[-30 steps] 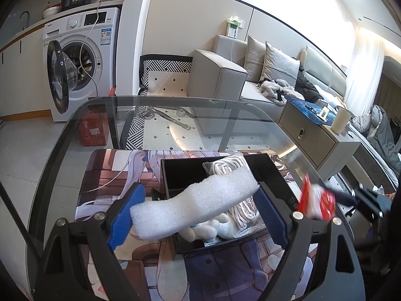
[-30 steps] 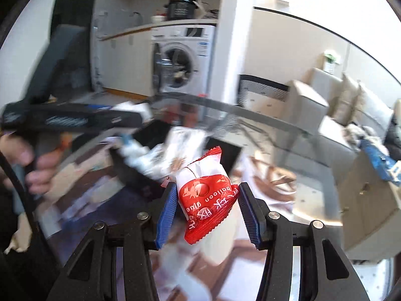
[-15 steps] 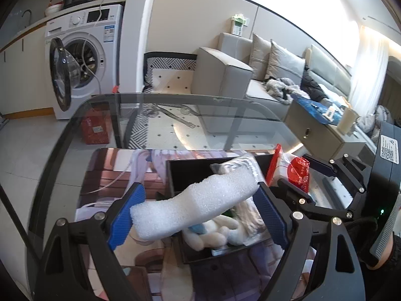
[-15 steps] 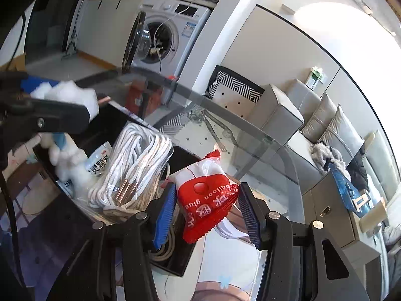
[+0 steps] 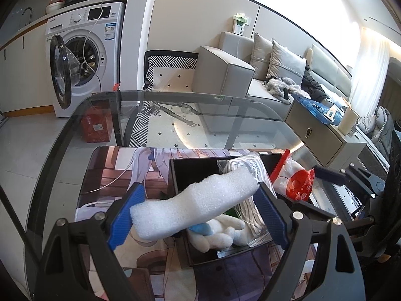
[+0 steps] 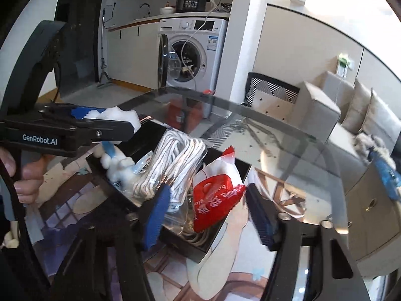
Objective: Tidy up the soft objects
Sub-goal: 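Carry the foam over the box with the left tool while the right tool drops the red bag in, then lower the white foam into the box and open the left tool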
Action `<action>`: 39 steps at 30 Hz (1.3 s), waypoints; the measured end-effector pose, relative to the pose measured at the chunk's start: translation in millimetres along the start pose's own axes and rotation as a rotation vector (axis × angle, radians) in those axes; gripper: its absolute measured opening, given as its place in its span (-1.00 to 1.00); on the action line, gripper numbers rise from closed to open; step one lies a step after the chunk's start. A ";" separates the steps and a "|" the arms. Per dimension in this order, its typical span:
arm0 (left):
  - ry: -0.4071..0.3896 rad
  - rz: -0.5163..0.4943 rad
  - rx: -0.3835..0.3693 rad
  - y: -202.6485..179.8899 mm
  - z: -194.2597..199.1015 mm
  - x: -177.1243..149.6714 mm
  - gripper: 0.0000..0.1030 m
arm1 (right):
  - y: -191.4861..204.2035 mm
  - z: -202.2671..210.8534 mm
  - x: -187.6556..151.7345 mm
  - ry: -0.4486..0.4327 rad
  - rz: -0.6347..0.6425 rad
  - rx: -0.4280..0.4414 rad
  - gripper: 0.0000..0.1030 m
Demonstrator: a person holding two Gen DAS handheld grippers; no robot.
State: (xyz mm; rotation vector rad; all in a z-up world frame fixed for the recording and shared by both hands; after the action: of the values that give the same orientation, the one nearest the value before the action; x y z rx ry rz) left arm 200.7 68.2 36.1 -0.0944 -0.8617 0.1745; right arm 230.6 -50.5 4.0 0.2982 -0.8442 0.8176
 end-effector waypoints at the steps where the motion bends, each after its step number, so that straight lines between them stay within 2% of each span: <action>1: 0.000 -0.001 0.000 -0.2 -0.5 -0.2 0.71 | 0.6 1.4 -1.5 -0.001 -0.003 0.011 0.06; 4: 0.000 -0.003 0.001 -0.1 -0.8 -0.2 0.71 | 5.9 8.8 -4.1 -0.021 0.004 0.055 -0.15; 5: 0.000 -0.003 0.001 -0.2 -1.0 -0.1 0.71 | 7.6 9.1 -5.2 -0.016 0.002 0.076 -0.28; 7: 0.001 -0.002 0.000 -0.2 -1.4 -0.2 0.71 | 11.6 7.6 -9.0 -0.001 0.006 0.074 -0.40; 11: 0.002 -0.011 0.001 -1.4 -2.1 -0.8 0.71 | 14.4 1.0 -14.8 0.031 0.000 0.069 -0.40; 15: -0.002 -0.021 -0.002 -3.6 -2.8 -0.5 0.71 | 11.4 12.8 -11.2 -0.018 -0.022 0.053 -0.40; 24: -0.025 -0.046 -0.048 -18.5 -5.9 3.3 0.71 | 0.4 33.9 -17.6 -0.054 -0.063 0.024 -0.33; 30: -0.011 -0.110 -0.047 -33.8 -16.8 -2.2 0.72 | -7.8 42.9 -26.5 -0.071 -0.105 0.015 -0.12; 36: -0.009 -0.117 -0.076 -35.6 -12.9 -4.7 0.97 | -13.6 49.2 -32.9 -0.081 -0.132 0.000 0.02; 39: -0.023 -0.127 -0.079 -34.8 -7.5 -4.1 1.00 | -13.7 49.6 -35.1 -0.083 -0.141 -0.003 0.21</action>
State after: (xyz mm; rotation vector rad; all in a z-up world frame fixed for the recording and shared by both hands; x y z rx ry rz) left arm 207.8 33.2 33.5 -0.1115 -0.8951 0.0227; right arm 200.0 -104.4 10.5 0.3870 -0.8919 0.6765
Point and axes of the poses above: each gripper's, at about its wrist camera, not at the fingertips, and z roughly against the way its jaws point, y to its left, x to its top, the point moved 4 cm from there along -z, roughly the way its jaws point, and after that the axes turned 6 degrees about x, right-handed, at the moved point
